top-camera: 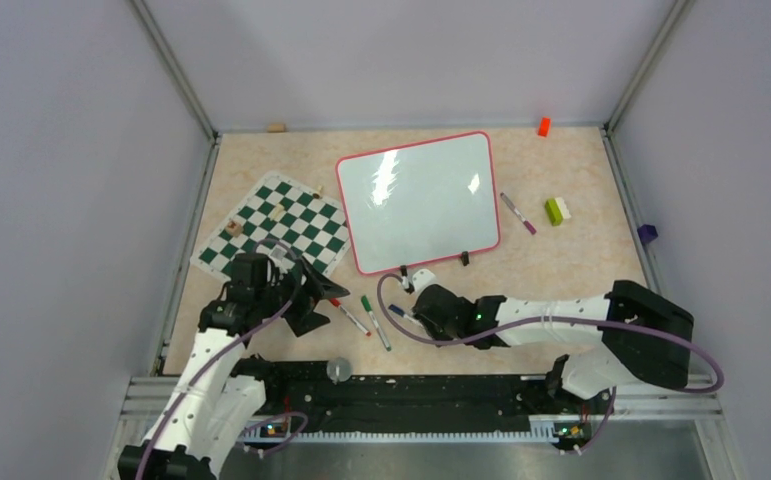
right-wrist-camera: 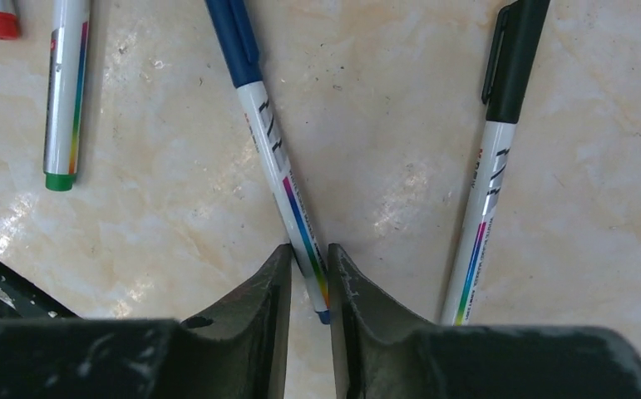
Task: Write a sentence on the whiteboard
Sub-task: Open the whiteboard marker at the center of the board.
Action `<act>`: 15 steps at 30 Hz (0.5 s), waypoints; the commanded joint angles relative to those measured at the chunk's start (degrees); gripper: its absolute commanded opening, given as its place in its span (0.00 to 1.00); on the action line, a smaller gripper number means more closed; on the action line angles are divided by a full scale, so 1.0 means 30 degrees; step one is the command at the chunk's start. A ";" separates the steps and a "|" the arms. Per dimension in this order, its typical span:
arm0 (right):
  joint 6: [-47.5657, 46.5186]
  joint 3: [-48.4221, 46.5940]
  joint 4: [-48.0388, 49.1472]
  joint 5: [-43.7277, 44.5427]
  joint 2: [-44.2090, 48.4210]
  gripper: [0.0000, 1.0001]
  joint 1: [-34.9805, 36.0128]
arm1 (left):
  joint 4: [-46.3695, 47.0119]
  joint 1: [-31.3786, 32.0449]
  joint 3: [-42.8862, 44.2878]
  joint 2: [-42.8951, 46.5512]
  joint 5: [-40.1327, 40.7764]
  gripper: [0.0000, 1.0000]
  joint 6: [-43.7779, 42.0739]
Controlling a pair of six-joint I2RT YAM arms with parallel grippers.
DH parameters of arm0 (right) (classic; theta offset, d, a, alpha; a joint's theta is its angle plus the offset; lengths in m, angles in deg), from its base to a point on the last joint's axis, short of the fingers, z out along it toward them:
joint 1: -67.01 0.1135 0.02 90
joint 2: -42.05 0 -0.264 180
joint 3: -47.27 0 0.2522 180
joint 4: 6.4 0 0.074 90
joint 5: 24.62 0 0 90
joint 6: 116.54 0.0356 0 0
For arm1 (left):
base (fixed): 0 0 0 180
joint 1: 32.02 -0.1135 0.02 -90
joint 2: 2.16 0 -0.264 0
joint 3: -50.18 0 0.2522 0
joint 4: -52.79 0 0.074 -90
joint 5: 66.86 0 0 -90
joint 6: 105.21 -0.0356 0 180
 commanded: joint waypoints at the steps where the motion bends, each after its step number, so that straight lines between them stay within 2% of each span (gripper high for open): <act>1: 0.0533 -0.0054 -0.0455 -0.0113 -0.0789 0.10 0.0147 | 0.1408 0.0721 0.0586 -0.0475 0.0520 0.96 0.0929; 2: 0.0532 -0.0239 -0.0678 -0.0248 -0.0694 0.03 0.0151 | 0.1740 0.1020 0.0593 -0.0739 0.0714 0.96 0.1133; 3: 0.0554 -0.0467 -0.1019 -0.0262 -0.0470 0.00 0.0163 | 0.2068 0.1344 0.0623 -0.1000 0.0910 0.96 0.1357; 10: 0.0430 -0.2474 -0.2708 -0.1418 0.2723 0.00 0.0153 | 0.5631 0.5318 0.1246 -0.3588 0.2554 0.96 0.3550; 15: 0.0610 -0.3785 -0.3364 -0.2847 0.3851 0.00 0.0150 | 0.9686 0.6680 0.0941 -0.5185 0.2725 0.92 0.5667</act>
